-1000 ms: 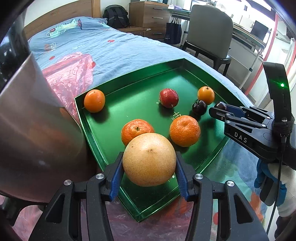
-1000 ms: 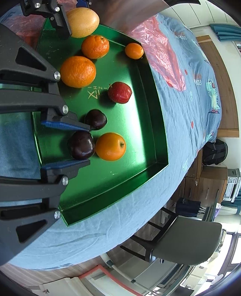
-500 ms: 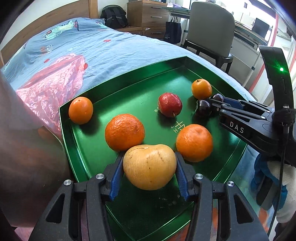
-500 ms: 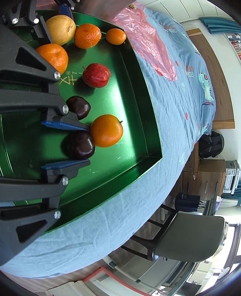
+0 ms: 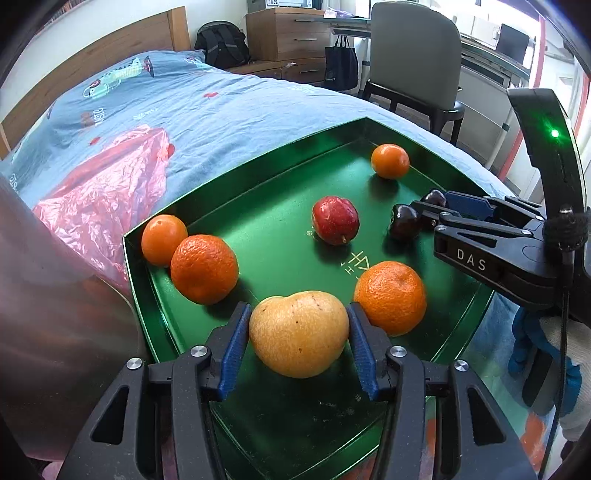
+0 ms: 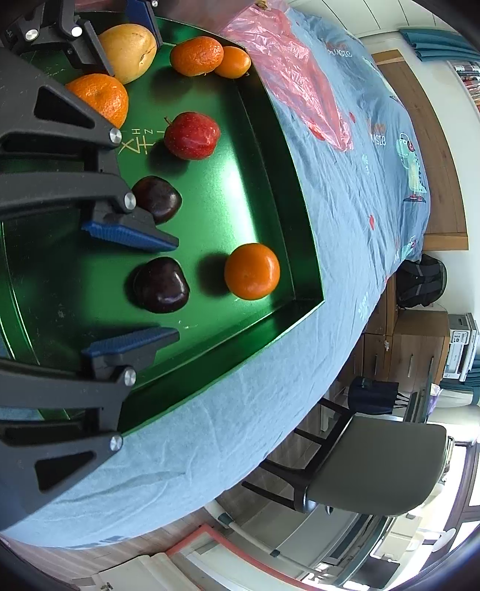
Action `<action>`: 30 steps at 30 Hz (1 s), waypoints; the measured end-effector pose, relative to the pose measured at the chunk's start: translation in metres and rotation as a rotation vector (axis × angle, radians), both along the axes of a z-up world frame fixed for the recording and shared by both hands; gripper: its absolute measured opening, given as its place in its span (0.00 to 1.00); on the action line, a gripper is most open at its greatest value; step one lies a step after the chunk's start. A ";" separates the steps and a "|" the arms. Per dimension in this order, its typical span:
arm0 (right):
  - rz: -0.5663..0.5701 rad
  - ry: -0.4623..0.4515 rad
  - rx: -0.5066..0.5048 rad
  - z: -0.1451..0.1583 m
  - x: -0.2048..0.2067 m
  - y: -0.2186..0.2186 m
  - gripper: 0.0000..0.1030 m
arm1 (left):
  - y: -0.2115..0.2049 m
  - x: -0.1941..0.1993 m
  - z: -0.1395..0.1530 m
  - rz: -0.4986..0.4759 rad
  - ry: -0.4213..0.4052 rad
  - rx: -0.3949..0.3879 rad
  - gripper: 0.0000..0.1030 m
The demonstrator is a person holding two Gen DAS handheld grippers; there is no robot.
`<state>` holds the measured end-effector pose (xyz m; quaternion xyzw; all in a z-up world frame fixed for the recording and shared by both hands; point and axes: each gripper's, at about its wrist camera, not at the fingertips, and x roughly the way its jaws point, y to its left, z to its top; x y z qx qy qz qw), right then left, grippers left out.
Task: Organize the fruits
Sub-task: 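Open the left tool on the grapefruit while the right tool releases the plum, then withdraw both tools from the tray back over the bed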
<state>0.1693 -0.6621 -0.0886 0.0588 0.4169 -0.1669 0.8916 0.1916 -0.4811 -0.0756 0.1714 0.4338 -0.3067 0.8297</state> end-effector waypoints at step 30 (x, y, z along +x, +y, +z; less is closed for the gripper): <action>0.016 -0.051 0.000 0.091 -0.107 0.081 0.93 | 0.116 -0.109 0.097 0.009 -0.088 -0.119 0.54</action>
